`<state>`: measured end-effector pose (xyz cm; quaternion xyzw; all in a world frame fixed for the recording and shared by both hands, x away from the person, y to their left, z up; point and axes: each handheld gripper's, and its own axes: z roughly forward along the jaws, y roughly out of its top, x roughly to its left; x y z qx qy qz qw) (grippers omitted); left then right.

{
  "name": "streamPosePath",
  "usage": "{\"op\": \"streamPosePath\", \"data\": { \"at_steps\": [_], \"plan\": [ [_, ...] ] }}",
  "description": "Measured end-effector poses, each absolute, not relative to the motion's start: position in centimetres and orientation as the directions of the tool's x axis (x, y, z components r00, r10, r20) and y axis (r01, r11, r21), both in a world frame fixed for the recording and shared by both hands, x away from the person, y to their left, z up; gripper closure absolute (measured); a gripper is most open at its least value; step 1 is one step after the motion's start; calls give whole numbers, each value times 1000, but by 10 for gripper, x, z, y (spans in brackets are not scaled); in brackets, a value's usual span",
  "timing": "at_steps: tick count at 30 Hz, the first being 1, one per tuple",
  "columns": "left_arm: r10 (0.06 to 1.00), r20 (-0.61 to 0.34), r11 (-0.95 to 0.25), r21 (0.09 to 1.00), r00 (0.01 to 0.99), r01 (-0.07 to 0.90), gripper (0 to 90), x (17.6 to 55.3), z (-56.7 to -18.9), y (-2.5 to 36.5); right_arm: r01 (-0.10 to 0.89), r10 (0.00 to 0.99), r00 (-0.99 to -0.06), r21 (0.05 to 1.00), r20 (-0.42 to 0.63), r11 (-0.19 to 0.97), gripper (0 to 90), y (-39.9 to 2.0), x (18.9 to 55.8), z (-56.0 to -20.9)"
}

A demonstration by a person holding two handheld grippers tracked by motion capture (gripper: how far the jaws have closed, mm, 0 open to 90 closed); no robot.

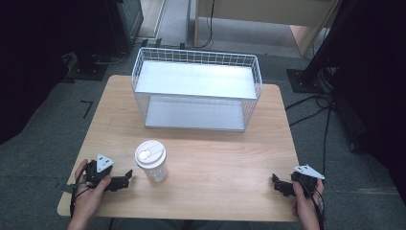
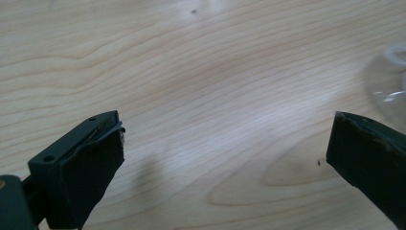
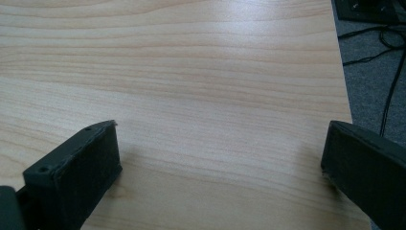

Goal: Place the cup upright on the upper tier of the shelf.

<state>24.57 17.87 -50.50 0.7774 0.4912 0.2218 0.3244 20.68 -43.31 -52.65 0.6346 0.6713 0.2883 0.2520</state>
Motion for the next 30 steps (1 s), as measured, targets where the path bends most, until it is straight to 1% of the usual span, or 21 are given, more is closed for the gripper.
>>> {"op": "streamPosePath", "data": {
  "at_steps": [1,2,5,10,15,20,24,28,30],
  "plan": [
    [908,26,-307,722,419,620,0,246,-505,179,707,997,-68,707,28,28,0,-433,207,-526],
    [897,-6,-293,739,441,607,0,243,-502,175,707,997,-67,707,28,28,0,-433,207,-526],
    [884,-46,-271,762,466,588,0,240,-498,169,707,997,-68,707,28,28,0,-433,207,-527],
    [850,-102,-267,763,517,589,0,236,-497,160,707,997,-67,707,28,28,0,-433,207,-527],
    [823,-153,-252,765,547,593,0,234,-495,153,707,997,-67,707,28,28,0,-433,207,-526],
    [821,-145,-259,768,552,586,0,231,-492,148,707,997,-67,707,28,28,0,-433,207,-526],
    [810,-159,-250,777,565,577,0,229,-489,144,707,997,-68,707,27,29,0,-433,207,-526],
    [814,-118,-265,795,568,546,0,226,-486,135,707,997,-68,707,28,28,0,-433,207,-526],
    [808,-113,-270,801,579,534,0,225,-485,132,707,997,-67,707,28,28,0,-433,207,-526]
  ]
}}
